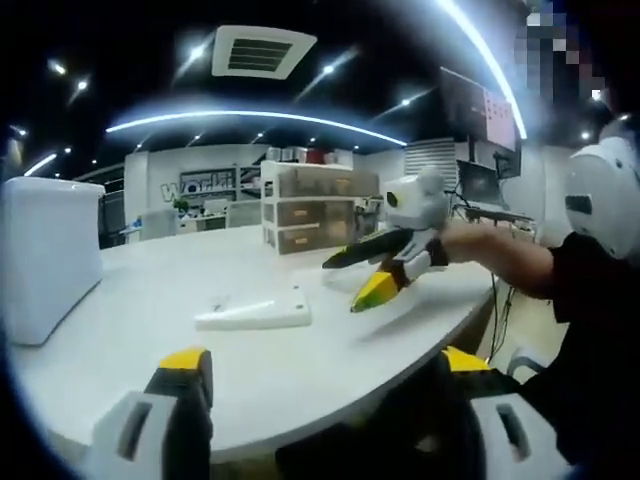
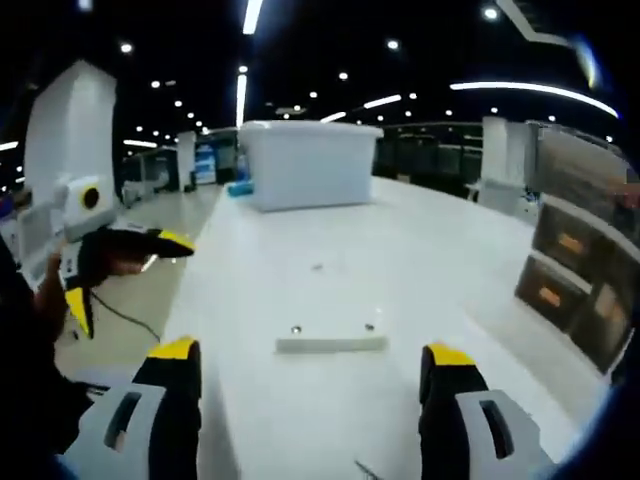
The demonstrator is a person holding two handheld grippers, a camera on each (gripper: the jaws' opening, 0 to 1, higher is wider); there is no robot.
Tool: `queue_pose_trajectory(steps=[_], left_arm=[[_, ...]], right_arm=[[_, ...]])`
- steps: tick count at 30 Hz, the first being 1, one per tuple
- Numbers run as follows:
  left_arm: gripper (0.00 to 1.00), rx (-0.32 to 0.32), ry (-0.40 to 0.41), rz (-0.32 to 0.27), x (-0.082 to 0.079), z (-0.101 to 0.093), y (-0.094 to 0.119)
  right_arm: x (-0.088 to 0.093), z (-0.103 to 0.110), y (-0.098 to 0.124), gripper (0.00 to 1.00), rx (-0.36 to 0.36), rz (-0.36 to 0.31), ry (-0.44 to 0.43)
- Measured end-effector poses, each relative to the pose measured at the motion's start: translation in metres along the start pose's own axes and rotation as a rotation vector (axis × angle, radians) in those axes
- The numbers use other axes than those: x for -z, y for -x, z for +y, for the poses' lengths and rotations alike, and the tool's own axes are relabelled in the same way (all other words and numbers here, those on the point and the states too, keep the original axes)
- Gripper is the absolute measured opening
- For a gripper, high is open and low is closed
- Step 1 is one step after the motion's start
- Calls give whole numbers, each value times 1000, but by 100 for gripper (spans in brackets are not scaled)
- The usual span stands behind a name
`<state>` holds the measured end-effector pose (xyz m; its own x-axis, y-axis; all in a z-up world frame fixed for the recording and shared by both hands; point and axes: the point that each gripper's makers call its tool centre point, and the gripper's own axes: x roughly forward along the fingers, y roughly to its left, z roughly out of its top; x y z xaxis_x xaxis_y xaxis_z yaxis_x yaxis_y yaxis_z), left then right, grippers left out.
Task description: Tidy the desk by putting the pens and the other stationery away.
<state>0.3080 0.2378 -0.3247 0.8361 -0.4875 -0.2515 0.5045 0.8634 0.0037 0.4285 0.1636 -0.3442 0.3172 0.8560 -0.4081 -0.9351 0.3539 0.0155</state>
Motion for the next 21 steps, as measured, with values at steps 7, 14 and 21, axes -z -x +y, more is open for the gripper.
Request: queue_pose_trajectory(steps=[7, 14, 21], left_arm=[[91, 5, -4, -6, 0, 0, 4], [91, 1, -2, -6, 8, 1, 14], [90, 2, 2, -5, 13, 2, 17]], right_arm=[[9, -6, -20, 84, 2, 25, -16], [15, 2, -38, 83, 9, 27, -22], [18, 2, -48, 77, 24, 27, 16]])
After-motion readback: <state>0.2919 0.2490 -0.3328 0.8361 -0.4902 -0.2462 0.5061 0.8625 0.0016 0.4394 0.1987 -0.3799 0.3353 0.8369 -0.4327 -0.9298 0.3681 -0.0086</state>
